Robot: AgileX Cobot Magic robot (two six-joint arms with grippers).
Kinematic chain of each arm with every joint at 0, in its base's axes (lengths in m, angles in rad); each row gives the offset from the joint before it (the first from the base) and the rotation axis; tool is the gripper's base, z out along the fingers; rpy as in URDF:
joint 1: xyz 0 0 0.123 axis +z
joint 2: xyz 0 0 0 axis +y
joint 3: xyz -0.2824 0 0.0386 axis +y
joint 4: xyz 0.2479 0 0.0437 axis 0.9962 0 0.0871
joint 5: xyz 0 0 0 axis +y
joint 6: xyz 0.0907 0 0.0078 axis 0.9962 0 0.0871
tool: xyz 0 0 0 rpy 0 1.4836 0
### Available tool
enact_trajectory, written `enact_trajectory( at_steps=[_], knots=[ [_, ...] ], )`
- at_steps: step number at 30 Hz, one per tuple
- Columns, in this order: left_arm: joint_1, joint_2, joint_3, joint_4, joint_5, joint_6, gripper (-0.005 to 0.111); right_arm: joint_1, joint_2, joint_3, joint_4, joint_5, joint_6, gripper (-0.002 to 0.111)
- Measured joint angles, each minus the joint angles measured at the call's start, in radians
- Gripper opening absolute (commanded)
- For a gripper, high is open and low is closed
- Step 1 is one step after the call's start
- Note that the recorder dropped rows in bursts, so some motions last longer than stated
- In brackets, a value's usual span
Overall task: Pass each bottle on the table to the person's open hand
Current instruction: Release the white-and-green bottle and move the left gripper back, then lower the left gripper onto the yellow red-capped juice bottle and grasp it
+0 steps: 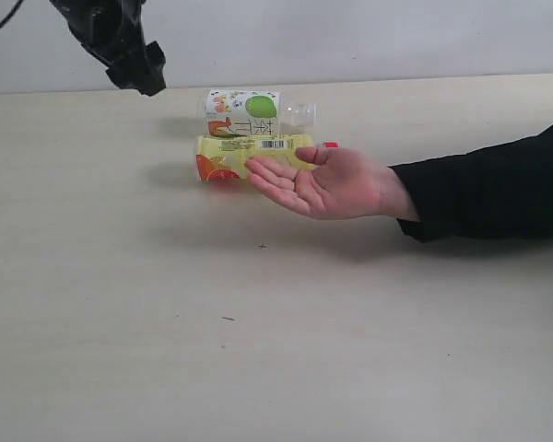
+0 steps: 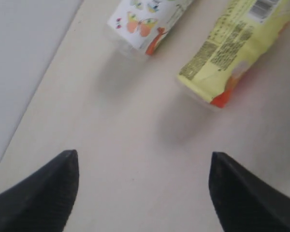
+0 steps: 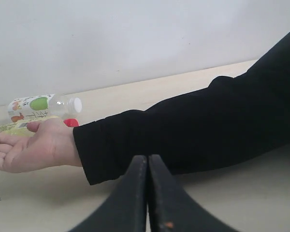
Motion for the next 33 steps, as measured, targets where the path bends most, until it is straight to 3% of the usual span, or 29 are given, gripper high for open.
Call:
enact_trajectory(
  at_steps=[6,16,33],
  knots=[
    [-0.019,0.122,-0.110,-0.100,0.045,0.221,0.071,0.000,0.000,0.000,0.000,0.000,0.000,0.000],
    [-0.046,0.309,-0.273,-0.142,0.097,0.353,0.071,0.000,0.000,0.000,0.000,0.000,0.000,0.000],
    [-0.046,0.410,-0.301,-0.219,0.072,0.503,0.071,0.000,0.000,0.000,0.000,0.000,0.000,0.000]
  ],
)
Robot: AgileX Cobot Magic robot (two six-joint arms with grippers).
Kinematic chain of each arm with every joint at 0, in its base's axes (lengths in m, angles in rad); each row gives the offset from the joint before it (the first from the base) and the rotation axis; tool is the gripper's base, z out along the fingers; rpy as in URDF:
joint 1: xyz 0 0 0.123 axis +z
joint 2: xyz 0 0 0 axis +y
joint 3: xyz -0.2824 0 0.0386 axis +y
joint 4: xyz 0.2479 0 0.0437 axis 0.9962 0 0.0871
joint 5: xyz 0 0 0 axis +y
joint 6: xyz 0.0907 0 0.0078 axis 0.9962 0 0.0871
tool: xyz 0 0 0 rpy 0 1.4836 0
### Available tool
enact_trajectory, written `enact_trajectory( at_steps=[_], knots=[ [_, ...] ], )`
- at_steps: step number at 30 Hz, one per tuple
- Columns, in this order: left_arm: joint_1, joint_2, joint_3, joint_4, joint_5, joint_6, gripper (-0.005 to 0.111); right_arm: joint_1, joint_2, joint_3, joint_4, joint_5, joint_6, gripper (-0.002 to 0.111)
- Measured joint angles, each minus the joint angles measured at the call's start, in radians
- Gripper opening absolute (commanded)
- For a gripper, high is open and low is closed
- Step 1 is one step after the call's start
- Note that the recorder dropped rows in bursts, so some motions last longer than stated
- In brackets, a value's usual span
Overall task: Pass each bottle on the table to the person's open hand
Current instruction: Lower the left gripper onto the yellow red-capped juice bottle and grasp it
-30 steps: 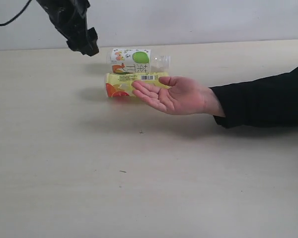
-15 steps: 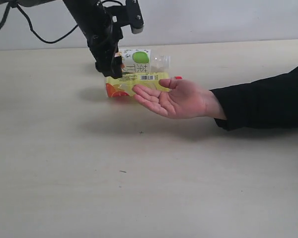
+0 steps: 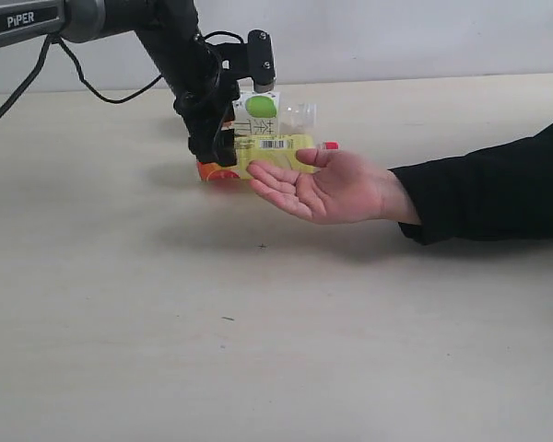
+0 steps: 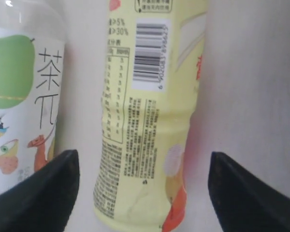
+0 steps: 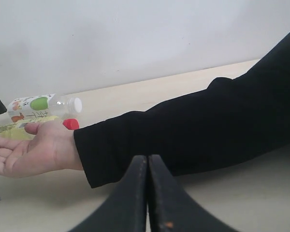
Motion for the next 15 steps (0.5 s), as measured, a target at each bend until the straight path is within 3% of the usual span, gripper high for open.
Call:
enact_trajectory(
  at_steps=[15],
  knots=[
    [-0.001,0.066,-0.005,-0.033,-0.047,0.004,0.071,0.000,0.000,0.000,0.000,0.000,0.000,0.000]
  ],
)
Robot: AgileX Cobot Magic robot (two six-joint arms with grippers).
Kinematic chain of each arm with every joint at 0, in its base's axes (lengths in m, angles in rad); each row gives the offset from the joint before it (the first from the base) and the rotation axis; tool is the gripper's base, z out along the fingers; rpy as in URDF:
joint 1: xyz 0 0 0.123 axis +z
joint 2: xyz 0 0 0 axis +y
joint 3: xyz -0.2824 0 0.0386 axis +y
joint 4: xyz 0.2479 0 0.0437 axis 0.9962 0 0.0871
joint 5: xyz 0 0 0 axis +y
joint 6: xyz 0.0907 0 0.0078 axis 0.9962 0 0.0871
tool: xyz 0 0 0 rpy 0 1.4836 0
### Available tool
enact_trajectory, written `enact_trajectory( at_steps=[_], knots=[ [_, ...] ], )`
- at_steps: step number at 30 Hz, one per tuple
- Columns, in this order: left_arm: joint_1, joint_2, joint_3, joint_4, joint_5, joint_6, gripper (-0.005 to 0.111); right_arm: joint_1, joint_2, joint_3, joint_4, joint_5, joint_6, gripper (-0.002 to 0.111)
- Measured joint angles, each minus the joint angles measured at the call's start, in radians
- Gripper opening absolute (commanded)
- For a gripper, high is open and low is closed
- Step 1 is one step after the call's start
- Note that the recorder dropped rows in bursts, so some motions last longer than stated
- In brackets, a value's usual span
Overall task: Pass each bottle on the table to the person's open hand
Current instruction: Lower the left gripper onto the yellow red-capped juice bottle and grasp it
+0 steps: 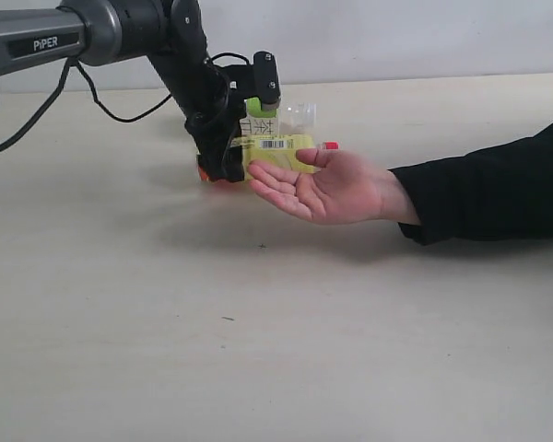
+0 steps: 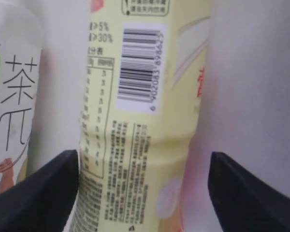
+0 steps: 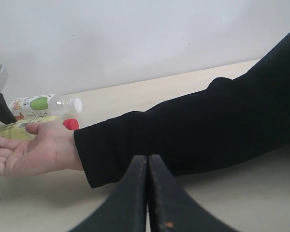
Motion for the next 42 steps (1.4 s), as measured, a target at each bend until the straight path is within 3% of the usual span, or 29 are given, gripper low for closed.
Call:
enact_trajectory(
  at_steps=[28,34,42],
  knots=[
    [0.000,0.018,0.000,-0.026,-0.041,0.000,0.071,0.000,0.000,0.000,0.000,0.000,0.000,0.000],
    [0.000,0.037,0.000,-0.026,-0.031,0.000,0.052,0.000,0.000,0.000,0.000,0.000,0.000,0.000],
    [0.000,0.037,0.000,-0.026,-0.044,-0.002,0.008,0.000,0.000,0.000,0.000,0.000,0.000,0.000]
  ],
)
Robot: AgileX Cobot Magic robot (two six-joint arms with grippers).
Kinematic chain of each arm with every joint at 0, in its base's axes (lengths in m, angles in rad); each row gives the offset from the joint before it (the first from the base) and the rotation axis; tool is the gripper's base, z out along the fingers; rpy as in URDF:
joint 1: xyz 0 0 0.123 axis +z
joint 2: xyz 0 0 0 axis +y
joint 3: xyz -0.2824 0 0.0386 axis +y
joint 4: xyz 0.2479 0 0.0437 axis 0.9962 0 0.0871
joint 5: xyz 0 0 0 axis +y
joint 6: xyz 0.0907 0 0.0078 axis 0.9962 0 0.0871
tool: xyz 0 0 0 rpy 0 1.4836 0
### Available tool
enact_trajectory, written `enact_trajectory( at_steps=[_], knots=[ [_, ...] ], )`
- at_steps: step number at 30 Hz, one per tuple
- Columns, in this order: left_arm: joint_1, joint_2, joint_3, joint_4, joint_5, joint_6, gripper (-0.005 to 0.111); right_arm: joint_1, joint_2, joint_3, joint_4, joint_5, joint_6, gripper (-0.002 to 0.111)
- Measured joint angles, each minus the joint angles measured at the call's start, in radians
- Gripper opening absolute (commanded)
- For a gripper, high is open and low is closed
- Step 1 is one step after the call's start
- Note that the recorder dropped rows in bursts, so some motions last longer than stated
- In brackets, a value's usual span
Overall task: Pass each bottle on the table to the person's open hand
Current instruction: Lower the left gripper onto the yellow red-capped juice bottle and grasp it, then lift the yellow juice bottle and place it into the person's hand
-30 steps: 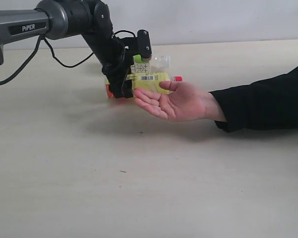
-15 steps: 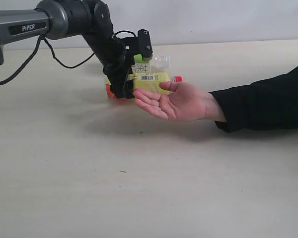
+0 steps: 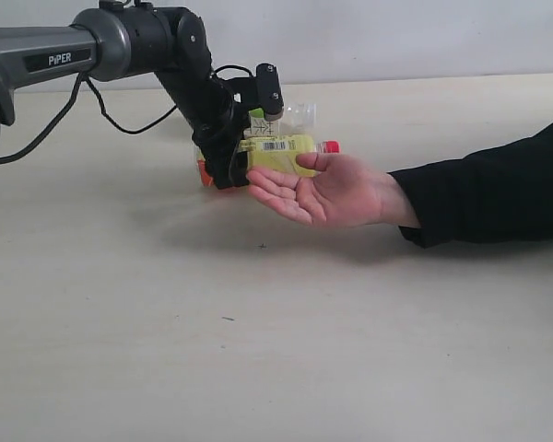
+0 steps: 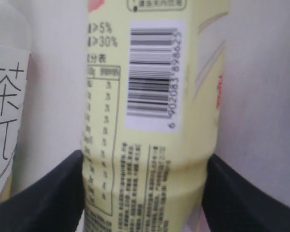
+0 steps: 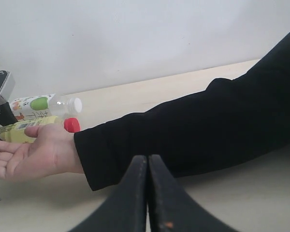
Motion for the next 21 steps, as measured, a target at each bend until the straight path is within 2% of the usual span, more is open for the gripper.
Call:
enact_trajectory(
  at_steps=[2,12,21],
  knots=[
    [0.000,0.000,0.000,0.000,0.000,0.000,0.000,0.000,0.000,0.000,0.000,0.000,0.000,0.000],
    [0.000,-0.013,0.000,0.000,0.048,-0.017,0.000,0.000,0.000,0.000,0.000,0.000,0.000,0.000],
    [0.000,-0.120,0.000,0.000,0.105,-0.061,0.000,0.000,0.000,0.000,0.000,0.000,0.000,0.000]
  ],
)
